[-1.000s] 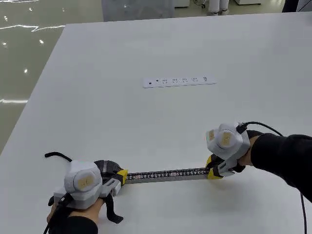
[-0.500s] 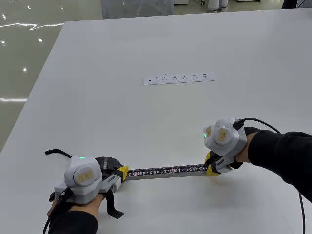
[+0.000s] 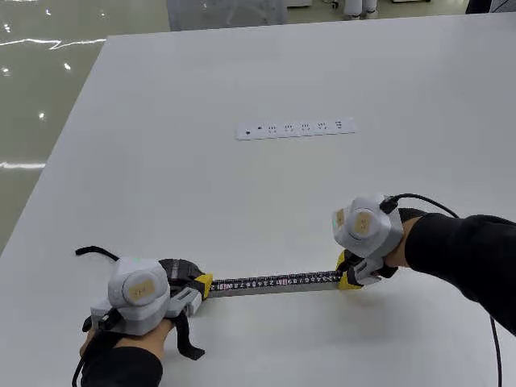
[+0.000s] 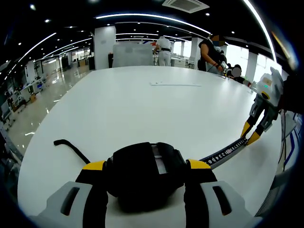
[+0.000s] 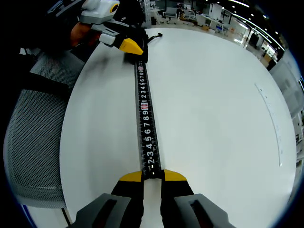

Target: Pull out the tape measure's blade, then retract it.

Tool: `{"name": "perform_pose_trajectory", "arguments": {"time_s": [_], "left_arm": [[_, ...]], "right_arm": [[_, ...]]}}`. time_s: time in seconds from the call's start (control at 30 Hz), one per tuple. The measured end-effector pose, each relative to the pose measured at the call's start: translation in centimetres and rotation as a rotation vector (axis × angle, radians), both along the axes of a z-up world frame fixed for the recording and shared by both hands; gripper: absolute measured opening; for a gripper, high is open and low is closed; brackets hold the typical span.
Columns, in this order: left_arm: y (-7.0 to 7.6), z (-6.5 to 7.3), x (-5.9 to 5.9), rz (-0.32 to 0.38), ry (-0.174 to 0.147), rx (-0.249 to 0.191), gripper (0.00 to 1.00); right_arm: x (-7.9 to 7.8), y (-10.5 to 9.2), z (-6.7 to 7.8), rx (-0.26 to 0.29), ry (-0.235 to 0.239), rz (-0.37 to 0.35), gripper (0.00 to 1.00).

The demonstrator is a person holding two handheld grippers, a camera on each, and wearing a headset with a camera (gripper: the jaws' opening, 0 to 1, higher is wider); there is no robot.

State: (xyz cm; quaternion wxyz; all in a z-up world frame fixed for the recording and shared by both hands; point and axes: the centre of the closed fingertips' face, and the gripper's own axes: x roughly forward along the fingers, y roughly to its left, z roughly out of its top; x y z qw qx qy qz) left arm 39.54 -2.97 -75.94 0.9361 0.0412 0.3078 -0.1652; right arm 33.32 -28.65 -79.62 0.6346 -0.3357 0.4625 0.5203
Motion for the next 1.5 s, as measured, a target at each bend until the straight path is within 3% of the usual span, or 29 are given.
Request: {"name": "perform_pose_trajectory", "arguments": {"time_s": [0.43,0.87,1.5], "left_arm": [[0.0,-0.1,0.0,-0.002,-0.01,0.007,0.6],[0.0,-0.3,0.1,-0.003,0.027,-0.021,0.6],[0.0,-0.3,0.0,-0.011,0.031,-0.007,0.6]], "right_arm": [[0.0,0.3,0.0,-0.004,0.004,-0.017,0.08],[0.1,0.6,0.0,0.001,0.003,-0.026,0.08],[0.2,1.1,0.1,0.0,0.007,-0.048,0.08]]}}
